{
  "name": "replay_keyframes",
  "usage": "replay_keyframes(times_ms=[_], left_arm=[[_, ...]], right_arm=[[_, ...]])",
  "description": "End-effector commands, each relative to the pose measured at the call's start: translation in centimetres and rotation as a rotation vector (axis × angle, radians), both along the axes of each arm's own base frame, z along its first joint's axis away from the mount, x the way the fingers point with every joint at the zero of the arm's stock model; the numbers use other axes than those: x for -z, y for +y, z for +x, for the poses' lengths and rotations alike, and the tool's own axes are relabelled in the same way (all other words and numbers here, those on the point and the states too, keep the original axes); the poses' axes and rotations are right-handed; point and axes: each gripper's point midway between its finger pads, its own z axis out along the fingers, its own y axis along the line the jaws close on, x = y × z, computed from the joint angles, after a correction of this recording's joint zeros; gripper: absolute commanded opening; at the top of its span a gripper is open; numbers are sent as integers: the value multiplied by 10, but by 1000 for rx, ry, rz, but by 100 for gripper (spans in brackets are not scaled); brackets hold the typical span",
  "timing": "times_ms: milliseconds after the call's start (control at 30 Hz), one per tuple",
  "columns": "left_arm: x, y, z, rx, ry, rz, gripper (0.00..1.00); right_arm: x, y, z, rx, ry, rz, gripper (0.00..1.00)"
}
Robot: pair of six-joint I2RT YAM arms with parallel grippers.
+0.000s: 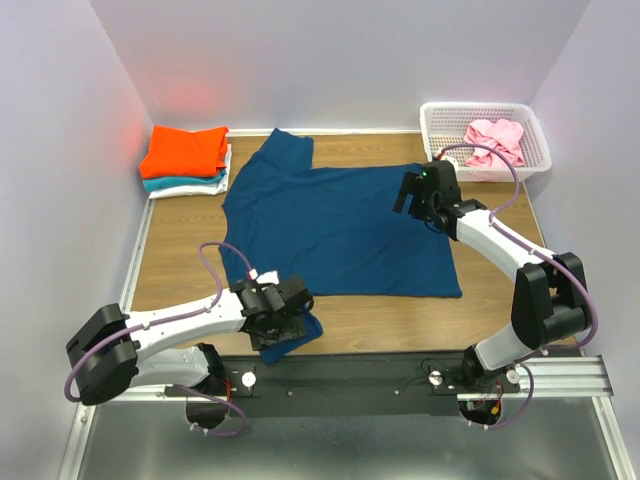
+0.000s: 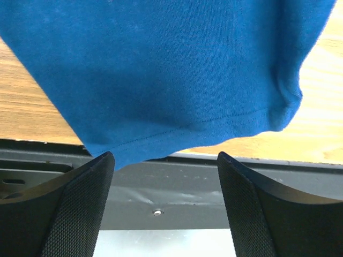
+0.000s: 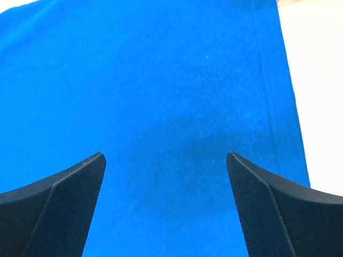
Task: Fold and stack the t-shirts
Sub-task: Fold the tshirt
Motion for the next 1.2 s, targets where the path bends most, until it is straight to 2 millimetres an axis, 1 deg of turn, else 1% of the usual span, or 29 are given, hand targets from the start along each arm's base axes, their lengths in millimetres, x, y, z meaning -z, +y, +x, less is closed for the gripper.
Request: replay_keyframes(times_ms=[0,33,100,133,200,267,367,500,633,700,733,767,833,867,933,1033,1067,1133,1167], left_arm=[[4,-19,1,30,5,-62,80],[4,-26,3,36,-1,-87,78],[12,-19,2,16,20,-37,77],[14,-16,-1,21,30,-20,74],[17,-16,-4,27,41,-15,74],[21,-16,-6,22,53,-23,72],[24,-15,-12,20,75,-31,70],[24,-15,-11,11,70,-36,65],[30,-14,-13,9,83,-37,59],[34,-13,-15,12,95,-24,58],[36,-13,-16,13,100,-20,53],[37,-12,-17,13,107,-15,53],[40,-11,-18,17,114,-8,45],[41,-11,-19,16,117,-6,45],[44,-10,-19,17,122,0,41],[46,-9,-21,13,134,17,34],[47,-8,-21,13,137,25,28],[48,-8,-21,6,140,29,9],[48,-8,-20,1,139,33,6]], right_arm=[[3,-4,-2,13,3,-22,100],[3,-4,-2,13,3,-22,100],[4,-6,-2,13,3,-26,100],[4,-5,-2,13,3,-32,100],[3,-7,-2,19,1,-34,100],[3,-8,-2,20,0,-36,100],[4,-8,-2,21,1,-41,100],[4,-10,-2,27,1,-46,100],[3,-11,-3,29,-4,-47,100],[2,-12,-4,35,-7,-48,100],[1,-12,-6,35,-10,-48,100],[0,-13,-6,37,-13,-46,100],[-2,-14,-7,42,-18,-47,100],[-3,-14,-7,43,-20,-48,100],[-3,-16,-8,48,-21,-51,100],[-4,-17,-8,53,-24,-53,100],[-3,-17,-8,53,-22,-54,100],[-2,-17,-8,55,-21,-54,100],[-2,-17,-7,56,-22,-56,100]])
